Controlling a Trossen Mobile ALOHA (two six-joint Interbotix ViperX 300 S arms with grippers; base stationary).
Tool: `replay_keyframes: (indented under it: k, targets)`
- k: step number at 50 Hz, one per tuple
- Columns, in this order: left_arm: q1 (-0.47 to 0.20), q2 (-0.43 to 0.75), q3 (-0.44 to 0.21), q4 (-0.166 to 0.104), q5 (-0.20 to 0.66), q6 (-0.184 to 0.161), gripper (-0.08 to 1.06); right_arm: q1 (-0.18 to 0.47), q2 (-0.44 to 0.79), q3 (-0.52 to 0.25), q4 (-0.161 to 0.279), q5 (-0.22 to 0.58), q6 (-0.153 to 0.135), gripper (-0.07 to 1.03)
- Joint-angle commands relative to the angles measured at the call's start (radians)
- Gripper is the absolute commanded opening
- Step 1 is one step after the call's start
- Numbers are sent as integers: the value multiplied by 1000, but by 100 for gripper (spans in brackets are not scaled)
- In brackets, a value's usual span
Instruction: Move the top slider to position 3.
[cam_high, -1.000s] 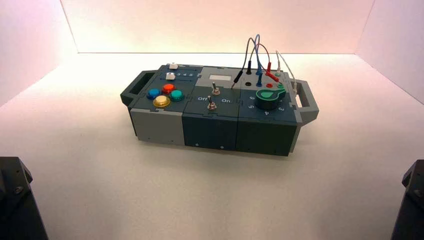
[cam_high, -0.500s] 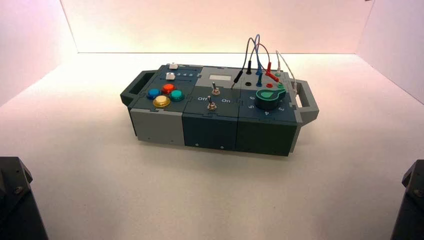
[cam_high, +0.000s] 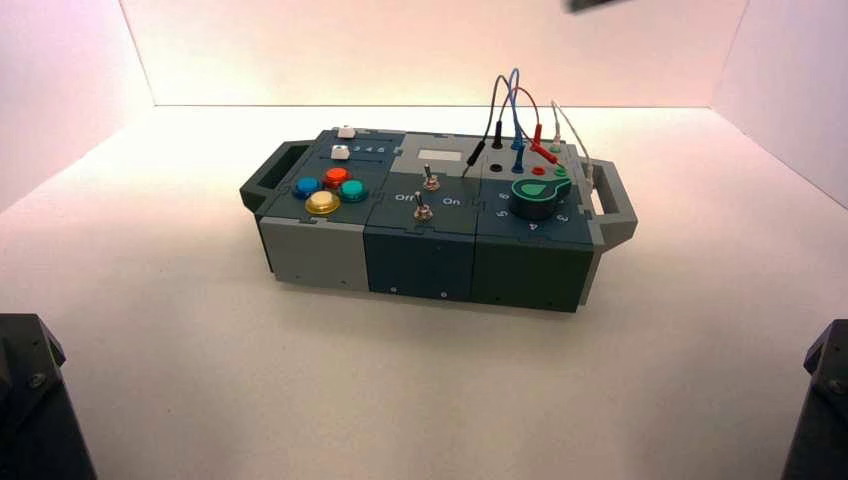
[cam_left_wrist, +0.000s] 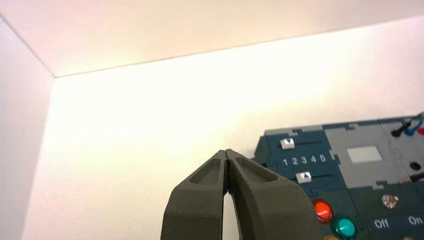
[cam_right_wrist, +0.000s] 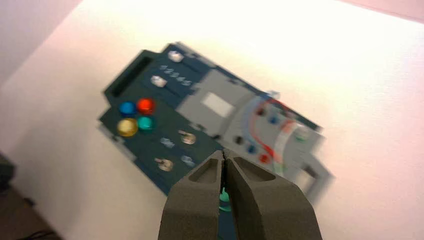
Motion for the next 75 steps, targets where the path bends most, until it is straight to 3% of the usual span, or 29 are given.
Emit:
replay_keyframes:
  k: [1,8,9,12,15,38,51,75]
  targets:
    - [41,-28,-15,3,14,-3,-3,43,124,-127,32,6,2,-2]
    - [63,-25,-21,3,31,-3,-3,77,273,-244,38,51,0,-2]
    - [63,-21,-25,3,38,-3,-3,91,348,-302,40,86,0,-2]
    - [63,-21,-23,3,40,-3,-3,104,405,-350,40,112,0,-2]
    - [64,-20,-25,2,44,-3,-3,123,526,-454,43,164,-2,-2]
    - [66,-25,-26,3,46,-3,-3,156,893,-862,66,311,-6,-2]
    - [66,-21,-26,0,46,-3,-3,158,1028,-1002,92,371,-12,-2]
    - [66,-23,-26,-3,46,-3,-3,149,1127,-1127,107,402,-11,-2]
